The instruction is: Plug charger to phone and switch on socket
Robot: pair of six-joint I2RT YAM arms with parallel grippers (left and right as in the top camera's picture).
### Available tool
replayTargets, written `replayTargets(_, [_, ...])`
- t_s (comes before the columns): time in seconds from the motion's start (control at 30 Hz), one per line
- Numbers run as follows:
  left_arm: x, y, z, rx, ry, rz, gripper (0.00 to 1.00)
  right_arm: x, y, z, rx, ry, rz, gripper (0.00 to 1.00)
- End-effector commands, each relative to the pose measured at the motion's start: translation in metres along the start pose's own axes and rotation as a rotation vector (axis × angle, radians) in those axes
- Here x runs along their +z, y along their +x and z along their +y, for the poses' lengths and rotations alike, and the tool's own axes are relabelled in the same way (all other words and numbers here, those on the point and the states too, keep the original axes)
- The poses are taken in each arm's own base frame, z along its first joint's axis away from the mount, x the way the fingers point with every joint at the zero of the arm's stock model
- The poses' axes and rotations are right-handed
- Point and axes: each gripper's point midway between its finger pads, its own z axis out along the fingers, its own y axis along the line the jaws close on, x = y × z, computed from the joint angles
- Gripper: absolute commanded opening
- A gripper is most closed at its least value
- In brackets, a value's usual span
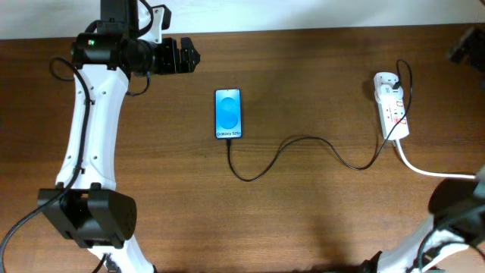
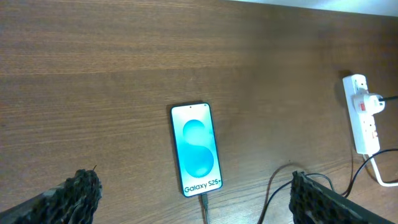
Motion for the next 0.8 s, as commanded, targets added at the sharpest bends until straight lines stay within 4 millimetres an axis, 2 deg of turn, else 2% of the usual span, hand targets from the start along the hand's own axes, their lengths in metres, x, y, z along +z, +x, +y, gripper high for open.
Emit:
replayTargets(0.0, [0.003,0.002,0.001,0.010,0.000,0.008,0.99,-0.057,0.012,0.092,-0.226,-0.221,-0.088,0.99])
replayTargets(0.07, [0.003,0.002,0.001,0.010,0.000,0.008,0.99,-0.082,0.037,0.133,-0.328,-0.277,-0.085,0.99])
replayTargets(0.17, [0.003,0.002,0.001,0.010,0.000,0.008,0.99,-0.105,0.068,0.157,-0.391,-0.256,-0.061,0.98])
replayTargets(0.3, [0.003,0.002,0.001,0.010,0.000,0.008,0.99,-0.130,0.105,0.158,-0.398,-0.201,-0.006,0.98])
replayTargets(0.4, [0.003,0.002,0.001,0.010,0.000,0.008,0.99,-0.154,0.122,0.146,-0.362,-0.149,-0.022,0.98])
replayTargets(0.6, [0.003,0.002,0.001,0.010,0.000,0.008,0.99,-0.197,0.137,0.144,-0.375,-0.165,-0.127,0.98])
replayTargets(0.77, [0.003,0.002,0.001,0.009,0.000,0.008,0.99,-0.199,0.137,0.141,-0.386,-0.147,-0.138,0.99])
